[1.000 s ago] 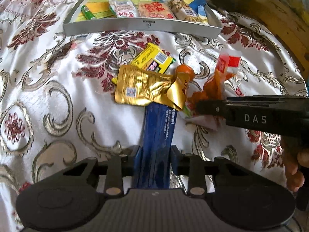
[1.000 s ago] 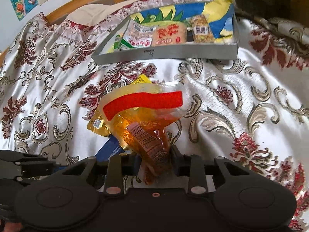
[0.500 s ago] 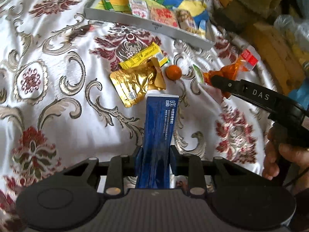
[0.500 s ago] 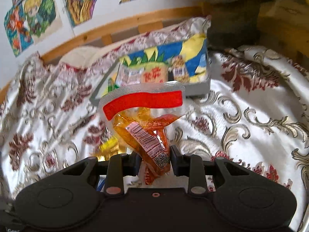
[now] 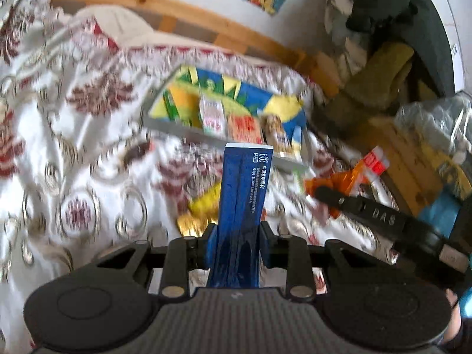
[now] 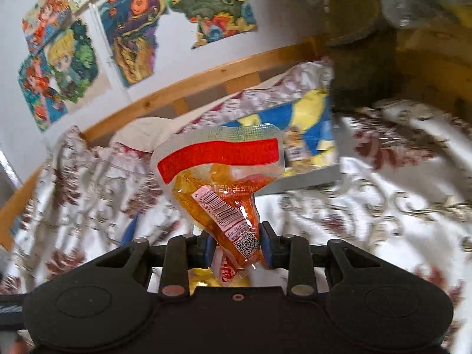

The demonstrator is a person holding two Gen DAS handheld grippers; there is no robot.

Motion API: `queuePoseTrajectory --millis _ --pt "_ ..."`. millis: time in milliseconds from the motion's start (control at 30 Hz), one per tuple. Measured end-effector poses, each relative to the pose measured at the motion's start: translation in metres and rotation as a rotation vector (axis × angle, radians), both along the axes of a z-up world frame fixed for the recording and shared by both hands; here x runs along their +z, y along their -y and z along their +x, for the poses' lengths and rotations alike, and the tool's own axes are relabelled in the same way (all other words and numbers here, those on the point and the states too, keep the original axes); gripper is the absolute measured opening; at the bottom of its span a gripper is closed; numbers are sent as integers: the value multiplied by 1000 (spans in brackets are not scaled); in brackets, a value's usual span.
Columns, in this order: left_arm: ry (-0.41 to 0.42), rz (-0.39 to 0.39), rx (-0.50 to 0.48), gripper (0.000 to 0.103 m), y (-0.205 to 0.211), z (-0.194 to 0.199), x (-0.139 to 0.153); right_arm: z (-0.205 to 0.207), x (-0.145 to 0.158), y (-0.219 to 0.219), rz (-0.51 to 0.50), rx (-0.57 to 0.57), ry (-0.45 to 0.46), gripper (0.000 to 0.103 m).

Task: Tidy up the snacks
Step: 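Carry the blue pack with left tool while right tool carries the orange bag to the tray, then release the blue pack and orange bag into the tray and raise both tools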

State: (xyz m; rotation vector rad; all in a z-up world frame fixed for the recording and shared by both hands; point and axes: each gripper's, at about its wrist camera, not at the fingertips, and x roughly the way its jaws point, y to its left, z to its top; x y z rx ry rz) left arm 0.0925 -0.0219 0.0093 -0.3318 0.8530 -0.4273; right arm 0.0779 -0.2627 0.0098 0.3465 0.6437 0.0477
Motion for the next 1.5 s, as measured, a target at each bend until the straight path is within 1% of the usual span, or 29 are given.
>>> queuePoseTrajectory --millis 100,200,267,300,367,433,500,567,667,700,733,833,900,1000,1100,1200,1333,1400,1500 --pt "22 7 29 32 -2 18 6 8 9 -16 -14 38 63 33" --pt "38 7 63 32 -5 44 12 26 20 -20 -23 46 136 33" --pt "64 13 69 32 -7 65 17 42 23 -20 -81 31 200 33" --pt "74 24 67 32 -8 77 20 52 23 -19 -107 23 227 33" --pt "94 44 63 32 -9 98 21 74 18 -11 -105 12 256 33" --pt "129 71 60 32 -11 120 22 96 11 -8 -100 -11 271 33" --pt "152 81 65 32 -11 139 18 116 1 -8 -119 -28 289 33" --pt "163 74 64 32 -12 163 10 135 -9 -8 -122 -31 274 33" --pt "148 71 54 32 -9 201 -3 159 -27 -14 -125 -7 245 33" --pt "143 55 41 33 -7 215 -8 167 -32 -15 -133 0 239 33" --pt "137 43 19 33 -6 225 -14 171 -37 -15 -134 11 239 33" --pt "116 53 -33 33 9 253 -31 179 -47 -17 -165 29 250 34" --pt "94 32 -51 33 16 266 -40 186 -53 -14 -175 24 232 34" --pt "50 8 -33 33 22 284 -52 193 -59 -10 -149 15 204 34" --pt "27 10 2 33 25 296 -62 200 -67 -11 -146 31 184 34" --pt "29 49 45 33 25 305 -67 206 -74 -16 -159 53 167 34" --pt "65 115 122 33 23 313 -71 216 -85 -24 -167 78 139 34" --pt "71 143 136 33 25 317 -74 219 -89 -27 -166 87 121 34" --pt "61 166 121 33 32 318 -81 220 -93 -30 -159 110 93 34"
